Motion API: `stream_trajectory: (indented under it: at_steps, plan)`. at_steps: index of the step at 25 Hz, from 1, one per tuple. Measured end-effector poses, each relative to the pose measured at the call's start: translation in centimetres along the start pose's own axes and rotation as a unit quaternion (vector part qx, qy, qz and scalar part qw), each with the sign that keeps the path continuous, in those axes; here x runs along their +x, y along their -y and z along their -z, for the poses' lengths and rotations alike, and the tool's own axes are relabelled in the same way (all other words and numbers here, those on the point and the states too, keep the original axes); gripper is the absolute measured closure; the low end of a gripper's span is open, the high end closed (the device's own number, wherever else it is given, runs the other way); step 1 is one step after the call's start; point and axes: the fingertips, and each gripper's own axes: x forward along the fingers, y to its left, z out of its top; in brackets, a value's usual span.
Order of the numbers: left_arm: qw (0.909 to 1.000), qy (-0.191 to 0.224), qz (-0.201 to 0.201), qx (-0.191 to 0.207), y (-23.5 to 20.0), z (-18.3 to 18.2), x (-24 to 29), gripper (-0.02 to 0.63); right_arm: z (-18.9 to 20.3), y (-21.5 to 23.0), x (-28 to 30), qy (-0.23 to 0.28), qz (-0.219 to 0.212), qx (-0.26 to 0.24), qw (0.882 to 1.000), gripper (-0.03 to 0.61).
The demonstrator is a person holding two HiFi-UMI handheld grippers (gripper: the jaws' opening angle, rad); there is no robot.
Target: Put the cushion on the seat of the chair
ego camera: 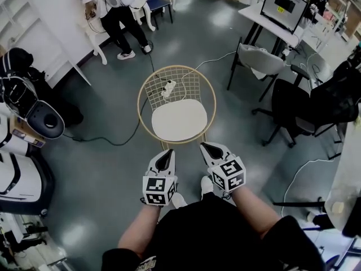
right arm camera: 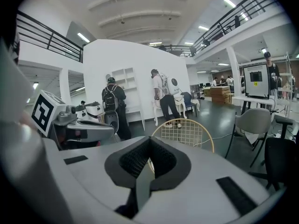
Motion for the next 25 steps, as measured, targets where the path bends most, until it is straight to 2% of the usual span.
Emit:
stream_trajectory:
  at_steps: [7, 25]
  plan:
    - [0.9999, 0.002, 0.01, 0.004, -0.1, 0.3, -2.5, 0.597, 0.3, -2.6, -1.2, 0.005, 0.009, 0.001, 1.0, 0.566]
    - [0.9996, 0.009, 0.024, 0.009, 0.5, 0.3, -3.4, 0.597, 0.9, -3.3, -2.3, 0.01, 0.021, 0.002, 1.0, 0.568]
